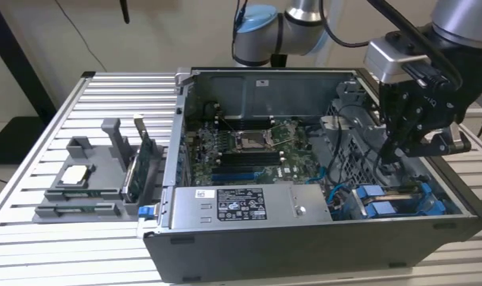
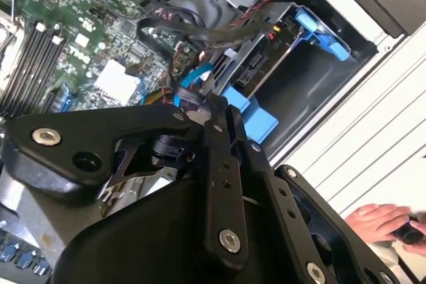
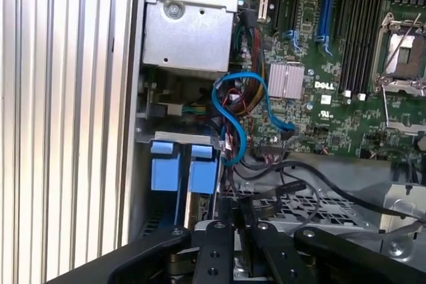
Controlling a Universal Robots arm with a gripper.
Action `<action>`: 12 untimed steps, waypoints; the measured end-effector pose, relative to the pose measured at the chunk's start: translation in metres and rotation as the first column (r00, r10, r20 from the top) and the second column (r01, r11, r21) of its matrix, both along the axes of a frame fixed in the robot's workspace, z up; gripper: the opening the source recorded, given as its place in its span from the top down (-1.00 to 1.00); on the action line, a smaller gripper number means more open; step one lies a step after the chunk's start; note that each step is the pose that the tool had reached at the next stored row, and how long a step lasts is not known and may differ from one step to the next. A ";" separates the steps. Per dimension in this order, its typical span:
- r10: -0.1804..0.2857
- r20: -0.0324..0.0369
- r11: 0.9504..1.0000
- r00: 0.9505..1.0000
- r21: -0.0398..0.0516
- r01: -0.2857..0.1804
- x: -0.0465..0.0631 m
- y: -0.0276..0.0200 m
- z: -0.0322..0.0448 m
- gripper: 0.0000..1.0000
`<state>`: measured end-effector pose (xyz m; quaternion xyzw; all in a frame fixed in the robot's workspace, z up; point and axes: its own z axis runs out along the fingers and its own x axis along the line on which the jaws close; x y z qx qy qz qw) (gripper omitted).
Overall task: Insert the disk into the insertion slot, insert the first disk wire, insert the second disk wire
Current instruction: 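Insert the second disk wire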
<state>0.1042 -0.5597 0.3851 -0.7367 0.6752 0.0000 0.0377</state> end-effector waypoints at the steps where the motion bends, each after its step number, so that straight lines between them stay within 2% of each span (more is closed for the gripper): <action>1: 0.000 0.000 1.000 1.000 0.000 0.000 0.001 -0.0016 -0.0006 0.68; 12: 0.001 0.000 1.000 1.000 0.000 -0.001 0.010 -0.0276 -0.0079 0.68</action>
